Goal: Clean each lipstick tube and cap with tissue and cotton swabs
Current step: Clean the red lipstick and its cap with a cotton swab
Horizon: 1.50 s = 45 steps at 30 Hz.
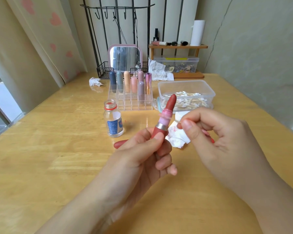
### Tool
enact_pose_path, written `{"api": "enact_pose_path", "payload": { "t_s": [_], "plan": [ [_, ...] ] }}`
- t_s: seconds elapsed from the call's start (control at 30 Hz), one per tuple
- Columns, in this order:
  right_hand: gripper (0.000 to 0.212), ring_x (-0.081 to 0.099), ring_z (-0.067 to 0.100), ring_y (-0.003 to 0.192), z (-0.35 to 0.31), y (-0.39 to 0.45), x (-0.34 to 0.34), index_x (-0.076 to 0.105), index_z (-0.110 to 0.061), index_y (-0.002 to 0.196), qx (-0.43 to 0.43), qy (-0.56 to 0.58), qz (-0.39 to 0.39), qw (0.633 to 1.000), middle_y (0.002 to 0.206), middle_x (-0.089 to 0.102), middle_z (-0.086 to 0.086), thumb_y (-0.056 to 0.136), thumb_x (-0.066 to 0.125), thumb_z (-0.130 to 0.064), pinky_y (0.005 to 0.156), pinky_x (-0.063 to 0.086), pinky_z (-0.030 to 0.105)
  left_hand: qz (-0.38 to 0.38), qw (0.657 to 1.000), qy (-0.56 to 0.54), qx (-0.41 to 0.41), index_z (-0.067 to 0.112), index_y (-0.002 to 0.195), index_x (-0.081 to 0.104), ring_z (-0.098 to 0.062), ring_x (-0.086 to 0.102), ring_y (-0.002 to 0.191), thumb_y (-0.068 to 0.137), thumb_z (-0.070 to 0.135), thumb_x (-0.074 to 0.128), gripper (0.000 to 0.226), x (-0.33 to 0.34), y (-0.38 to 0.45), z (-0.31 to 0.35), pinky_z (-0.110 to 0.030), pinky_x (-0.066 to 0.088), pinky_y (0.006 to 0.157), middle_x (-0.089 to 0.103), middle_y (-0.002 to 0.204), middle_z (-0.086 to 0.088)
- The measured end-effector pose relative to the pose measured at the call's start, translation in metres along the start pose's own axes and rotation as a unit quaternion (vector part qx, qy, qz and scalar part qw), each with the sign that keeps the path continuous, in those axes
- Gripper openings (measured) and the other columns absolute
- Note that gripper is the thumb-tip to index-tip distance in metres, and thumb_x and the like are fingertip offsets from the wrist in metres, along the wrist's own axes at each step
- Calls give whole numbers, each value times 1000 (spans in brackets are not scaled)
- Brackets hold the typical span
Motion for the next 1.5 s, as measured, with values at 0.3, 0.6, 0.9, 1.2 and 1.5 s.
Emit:
{"api": "enact_pose_path", "payload": {
  "t_s": [0.3, 0.6, 0.9, 1.2, 1.5],
  "plan": [
    [18, 42, 12, 54, -1, 1, -2, 59, -23, 73, -1, 21, 4, 1000, 58, 49, 2, 87, 50, -30, 51, 33, 13, 23, 999, 12, 23, 6, 79, 70, -14, 44, 51, 82, 24, 52, 26, 4, -2, 0, -31, 51, 58, 48, 64, -4],
    [17, 53, 19, 58, 0, 0, -2, 60, -23, 77, 11, 52, 2, 999, 60, 59, 9, 88, 50, -31, 55, 41, 20, -10, 1000, -19, -4, 3, 92, 56, -13, 35, 49, 83, 19, 60, 19, 5, -5, 4, -32, 48, 56, 39, 64, -3],
    [18, 55, 18, 61, 1, 0, 0, 60, -23, 77, 30, 66, 2, 997, 63, 61, 7, 88, 49, -33, 58, 42, 20, 27, 999, 4, 31, 4, 80, 67, -16, 51, 53, 82, 22, 52, 24, 2, 1, 0, -32, 53, 60, 53, 66, -7],
    [19, 49, 17, 56, 0, 0, -2, 60, -23, 76, 17, 60, -18, 998, 59, 58, 8, 88, 50, -32, 53, 39, 16, 13, 1000, -21, 4, 4, 89, 60, -14, 35, 51, 83, 20, 56, 18, 6, -3, 5, -32, 47, 54, 43, 65, -4],
    [19, 45, 12, 54, -2, 0, -2, 59, -23, 72, 12, 57, -37, 998, 56, 52, 6, 86, 50, -33, 51, 35, 13, 12, 1000, -2, 15, 5, 84, 66, -15, 43, 51, 86, 23, 47, 26, 6, -3, 3, -32, 50, 58, 48, 66, -6]
  ]
}}
Point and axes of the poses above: each hand's wrist, its own y-axis towards the middle knuckle, its own x-axis out of the palm, z = x × y, the point moved 1 cm from there along y, towards the middle knuckle
